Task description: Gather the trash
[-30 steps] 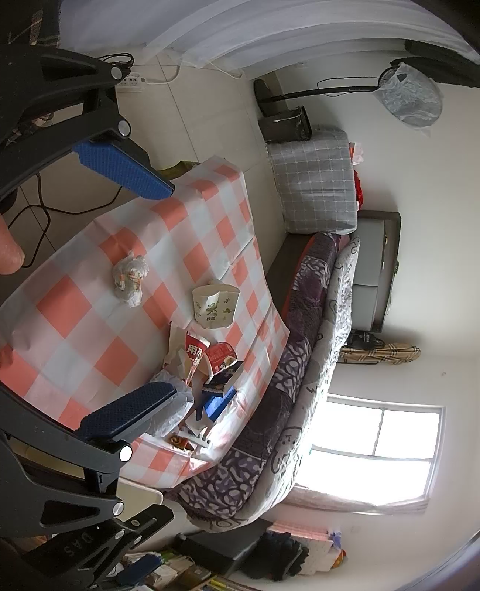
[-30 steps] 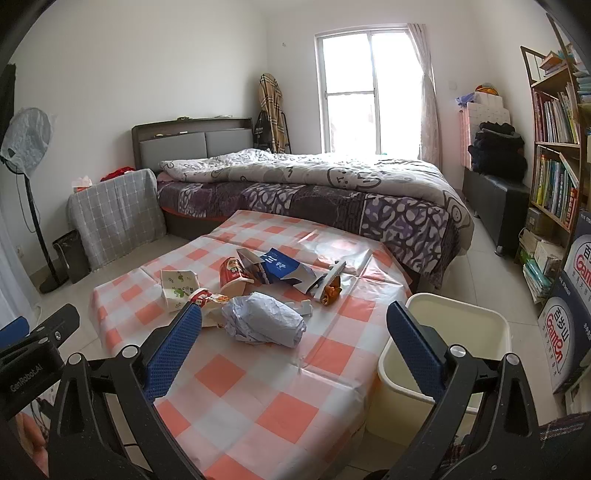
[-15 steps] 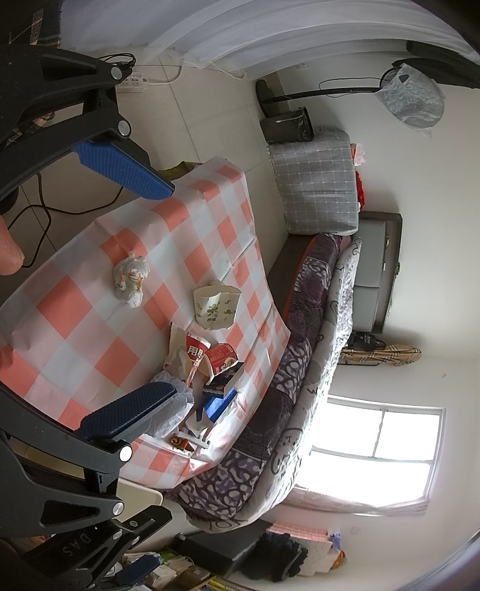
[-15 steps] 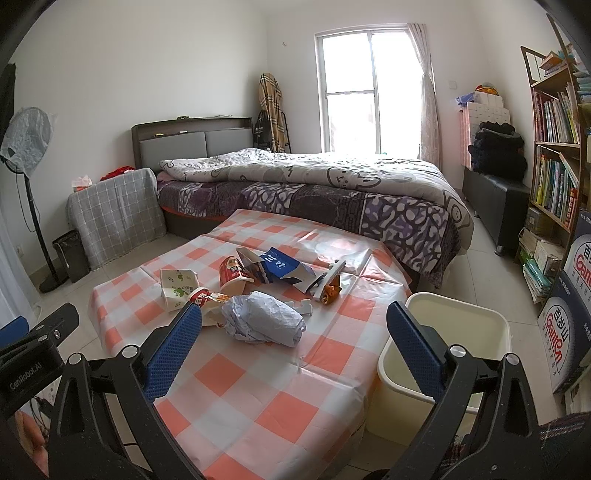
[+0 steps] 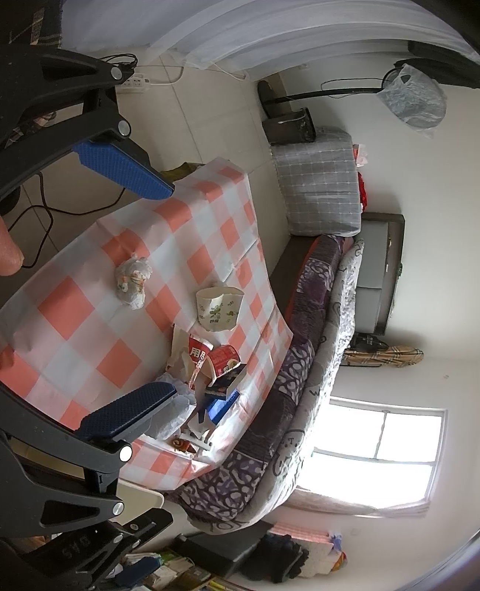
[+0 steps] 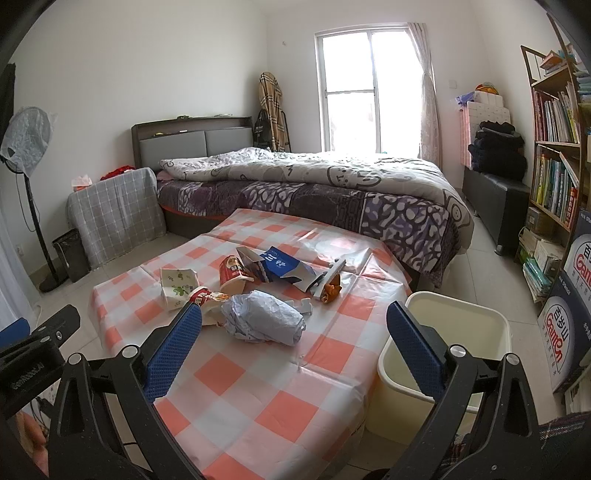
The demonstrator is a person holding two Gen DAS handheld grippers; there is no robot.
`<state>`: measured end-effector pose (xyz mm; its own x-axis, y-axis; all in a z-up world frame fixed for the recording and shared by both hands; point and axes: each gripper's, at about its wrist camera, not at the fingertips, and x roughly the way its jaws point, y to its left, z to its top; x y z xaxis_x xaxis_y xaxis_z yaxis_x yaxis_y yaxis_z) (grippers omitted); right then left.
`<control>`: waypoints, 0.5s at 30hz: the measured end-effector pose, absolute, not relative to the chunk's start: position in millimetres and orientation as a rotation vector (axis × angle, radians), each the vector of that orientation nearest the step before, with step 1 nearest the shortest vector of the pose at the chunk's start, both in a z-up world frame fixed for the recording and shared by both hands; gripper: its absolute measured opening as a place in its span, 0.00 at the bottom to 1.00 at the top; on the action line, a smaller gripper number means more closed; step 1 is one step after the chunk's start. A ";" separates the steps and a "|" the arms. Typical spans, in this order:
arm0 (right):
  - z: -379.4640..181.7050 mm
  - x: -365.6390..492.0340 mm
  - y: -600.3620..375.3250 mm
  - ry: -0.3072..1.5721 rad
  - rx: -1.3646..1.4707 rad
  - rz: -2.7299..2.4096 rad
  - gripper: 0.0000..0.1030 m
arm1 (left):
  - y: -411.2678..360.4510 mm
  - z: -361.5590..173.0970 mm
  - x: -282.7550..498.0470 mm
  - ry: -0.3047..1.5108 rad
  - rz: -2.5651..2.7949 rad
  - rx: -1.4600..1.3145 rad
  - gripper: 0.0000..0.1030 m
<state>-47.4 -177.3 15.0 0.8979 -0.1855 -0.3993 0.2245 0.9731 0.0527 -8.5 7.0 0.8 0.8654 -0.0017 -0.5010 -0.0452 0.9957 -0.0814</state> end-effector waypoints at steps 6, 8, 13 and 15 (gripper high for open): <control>10.6 -44.2 -175.2 0.430 0.107 -0.207 0.93 | 17.5 -11.7 -7.9 0.559 0.041 -0.123 0.93; 15.3 -36.8 -178.8 0.466 0.134 -0.195 0.93 | 25.1 -8.9 1.2 0.595 0.047 -0.150 0.93; 37.2 15.7 -189.5 0.646 0.084 -0.131 0.93 | 73.4 -23.2 66.0 0.924 0.104 -0.325 0.93; 38.0 49.3 -196.0 0.762 0.028 -0.078 0.93 | 92.3 -36.9 82.7 1.020 0.108 -0.448 0.93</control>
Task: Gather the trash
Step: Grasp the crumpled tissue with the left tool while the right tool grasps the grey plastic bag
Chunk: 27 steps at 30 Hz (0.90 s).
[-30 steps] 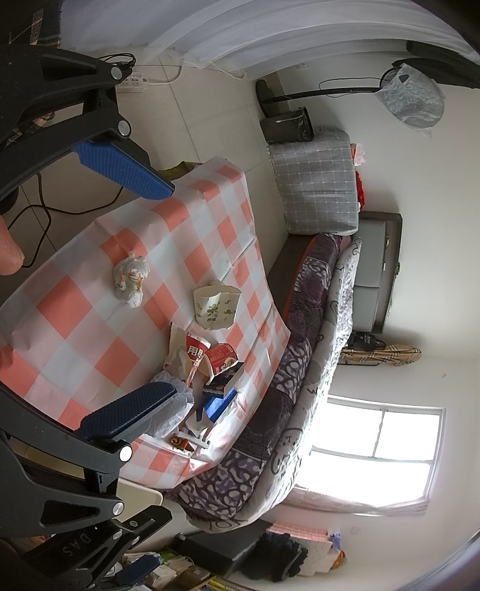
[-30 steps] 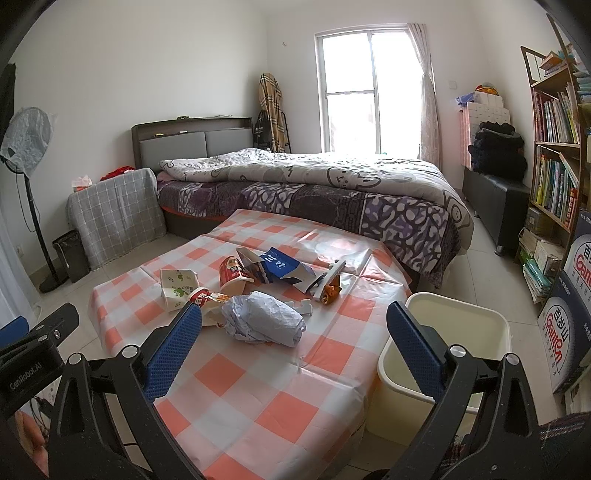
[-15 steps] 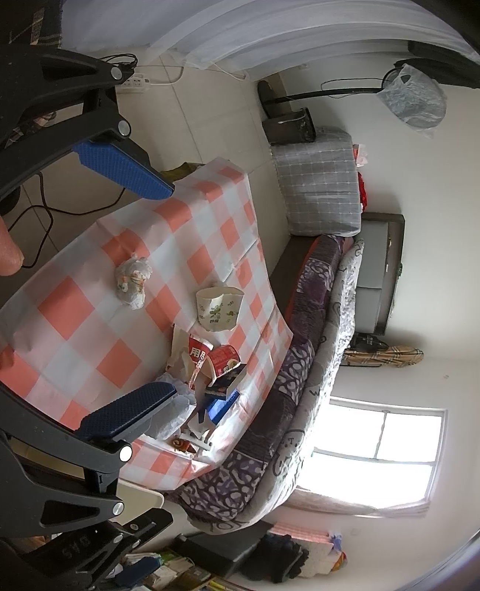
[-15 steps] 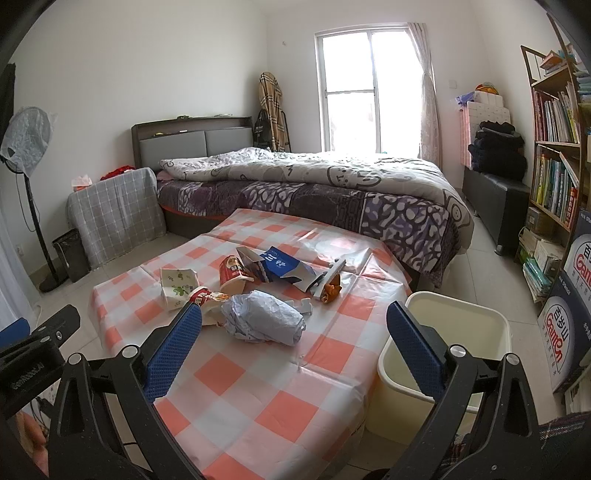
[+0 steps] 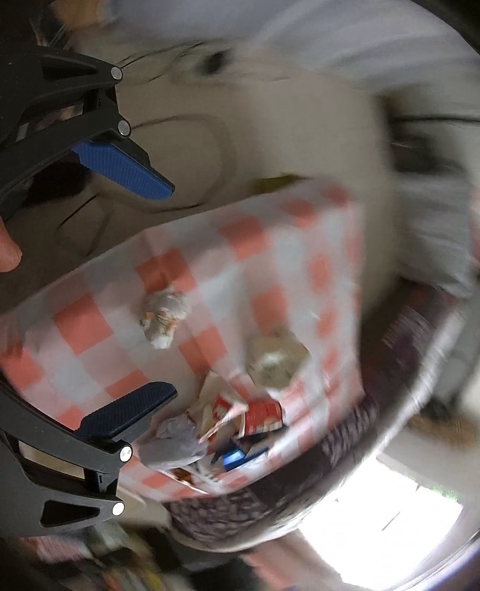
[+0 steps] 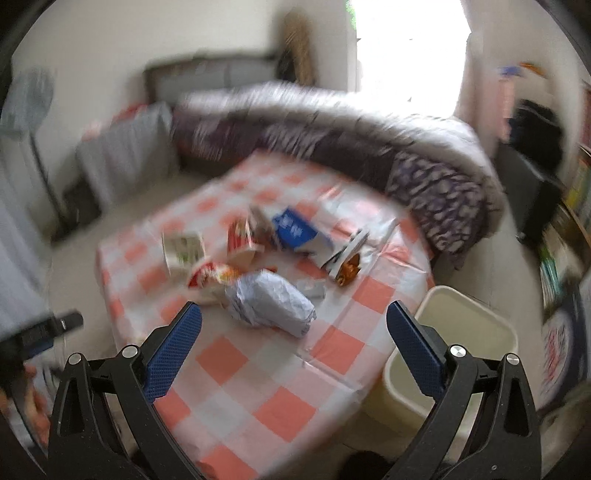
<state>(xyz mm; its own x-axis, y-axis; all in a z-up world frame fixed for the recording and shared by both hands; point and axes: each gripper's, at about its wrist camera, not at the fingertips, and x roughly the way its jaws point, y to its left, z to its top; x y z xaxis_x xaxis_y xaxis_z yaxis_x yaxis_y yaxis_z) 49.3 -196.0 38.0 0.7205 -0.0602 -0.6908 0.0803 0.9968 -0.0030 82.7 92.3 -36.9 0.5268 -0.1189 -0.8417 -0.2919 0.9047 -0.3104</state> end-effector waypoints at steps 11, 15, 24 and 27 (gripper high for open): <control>-19.5 123.3 -267.0 1.000 0.287 -0.045 0.93 | 59.2 -102.8 136.3 1.285 0.056 -0.469 0.93; -20.8 133.8 -259.7 0.983 0.203 -0.040 0.93 | 59.5 -115.6 148.6 1.315 0.039 -0.565 0.93; -52.1 157.0 -207.8 1.017 -0.102 0.046 0.93 | 47.3 -124.3 161.2 1.359 -0.030 -0.549 0.46; -56.1 161.7 -191.0 0.992 -0.195 0.066 0.93 | 47.7 -123.7 159.0 1.366 -0.057 -0.525 0.44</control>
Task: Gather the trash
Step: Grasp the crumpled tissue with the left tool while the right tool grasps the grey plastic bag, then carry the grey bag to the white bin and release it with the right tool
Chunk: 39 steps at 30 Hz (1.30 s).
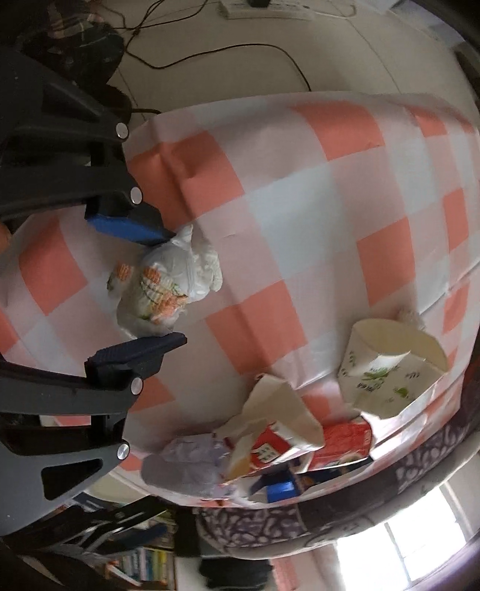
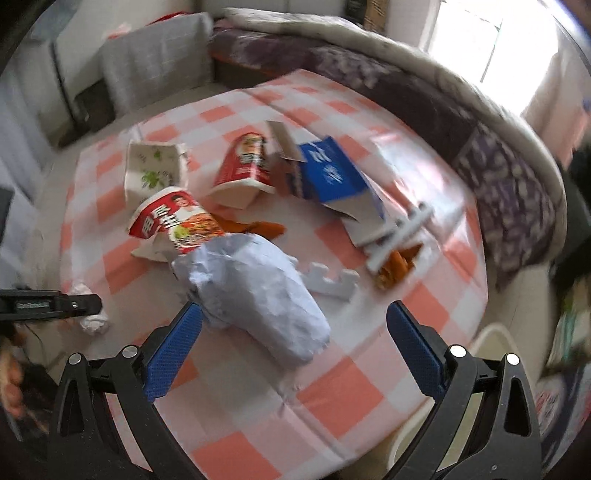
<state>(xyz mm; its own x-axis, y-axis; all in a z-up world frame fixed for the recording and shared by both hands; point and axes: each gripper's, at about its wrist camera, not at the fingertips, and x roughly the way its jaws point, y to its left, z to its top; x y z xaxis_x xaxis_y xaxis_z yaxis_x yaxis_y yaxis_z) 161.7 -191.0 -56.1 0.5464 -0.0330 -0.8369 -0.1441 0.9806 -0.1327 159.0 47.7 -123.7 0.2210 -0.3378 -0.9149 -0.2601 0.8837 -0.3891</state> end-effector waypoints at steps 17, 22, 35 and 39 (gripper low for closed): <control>-69.8 186.6 -172.8 1.035 -0.122 0.131 0.34 | 55.3 -73.3 156.4 1.184 -0.219 -0.551 0.43; -52.6 177.6 -175.0 0.973 -0.085 0.103 0.33 | 46.4 -53.1 150.7 1.097 -0.232 -0.492 0.43; -6.5 141.2 -212.8 0.806 -0.001 -0.010 0.33 | 18.6 -19.1 130.9 0.936 -0.255 -0.333 0.43; -0.2 130.6 -232.2 0.784 0.030 -0.081 0.33 | 9.6 -19.6 127.1 0.926 -0.262 -0.306 0.43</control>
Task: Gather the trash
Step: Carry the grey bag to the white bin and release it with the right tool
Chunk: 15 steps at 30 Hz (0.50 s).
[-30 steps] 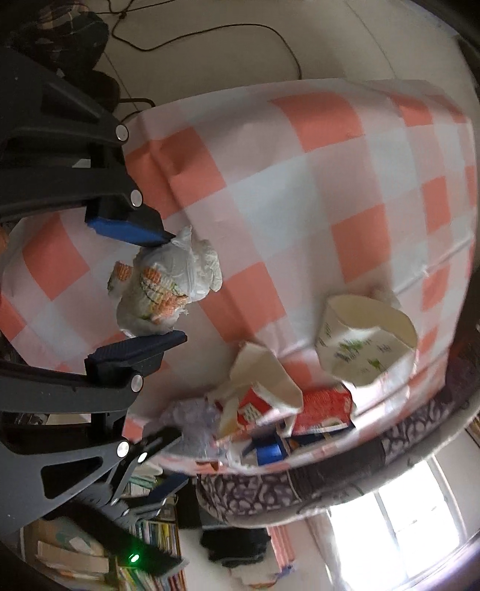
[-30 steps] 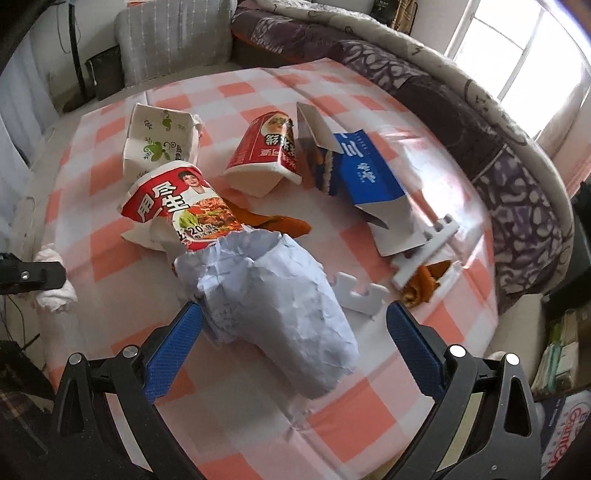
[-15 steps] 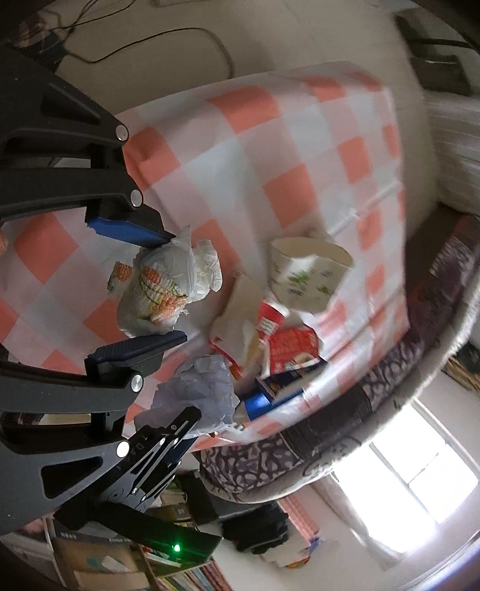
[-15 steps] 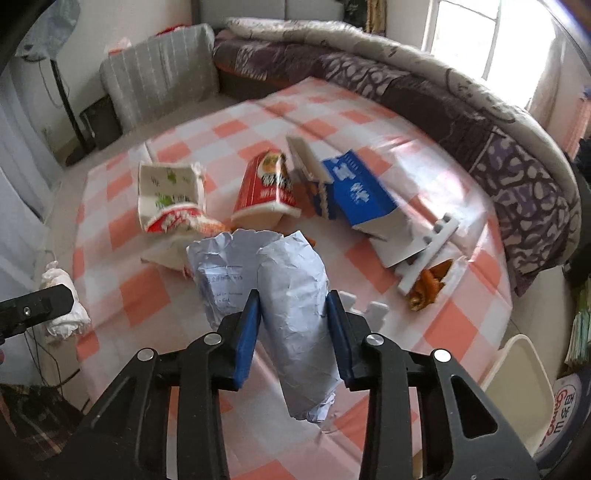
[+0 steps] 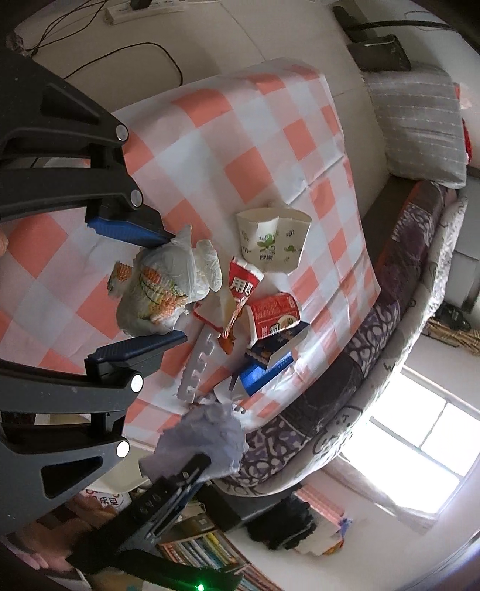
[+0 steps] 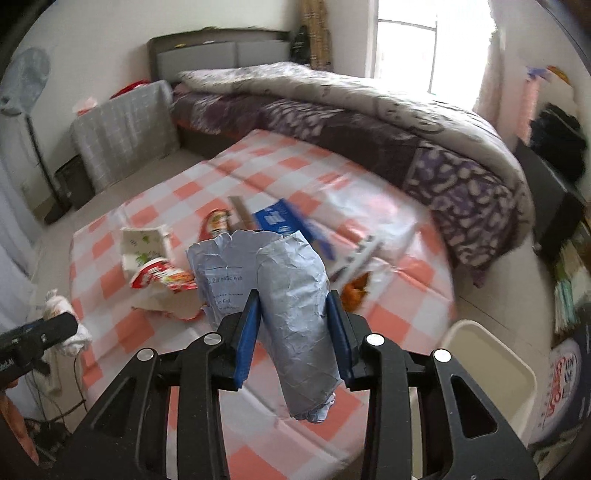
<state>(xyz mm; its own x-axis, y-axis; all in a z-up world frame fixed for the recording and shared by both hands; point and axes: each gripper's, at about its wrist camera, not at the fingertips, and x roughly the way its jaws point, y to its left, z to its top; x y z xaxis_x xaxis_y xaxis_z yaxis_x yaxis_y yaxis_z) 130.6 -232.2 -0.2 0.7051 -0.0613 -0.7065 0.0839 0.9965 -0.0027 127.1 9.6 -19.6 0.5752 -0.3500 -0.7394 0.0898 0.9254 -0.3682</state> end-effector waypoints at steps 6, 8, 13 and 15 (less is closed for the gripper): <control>-1.4 115.9 -281.5 0.821 0.145 -0.239 0.34 | -5.4 -20.0 122.5 0.927 -0.281 -0.281 0.43; -5.6 111.0 -296.5 0.846 0.175 -0.285 0.34 | -12.6 -21.5 120.1 0.929 -0.290 -0.268 0.43; -20.5 98.2 -341.7 0.923 0.291 -0.385 0.36 | -32.3 -22.3 117.0 0.933 -0.319 -0.236 0.43; -24.6 91.8 -354.5 0.939 0.321 -0.422 0.40 | -40.7 -22.6 115.2 0.935 -0.330 -0.222 0.43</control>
<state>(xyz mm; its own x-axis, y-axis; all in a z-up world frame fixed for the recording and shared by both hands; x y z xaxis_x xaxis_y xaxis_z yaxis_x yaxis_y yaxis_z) 91.8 -354.5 -24.6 0.5192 -0.2084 -0.8289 0.4819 0.8723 0.0826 115.2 -40.7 -22.6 0.5495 -0.3714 -0.7484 0.1814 0.9274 -0.3271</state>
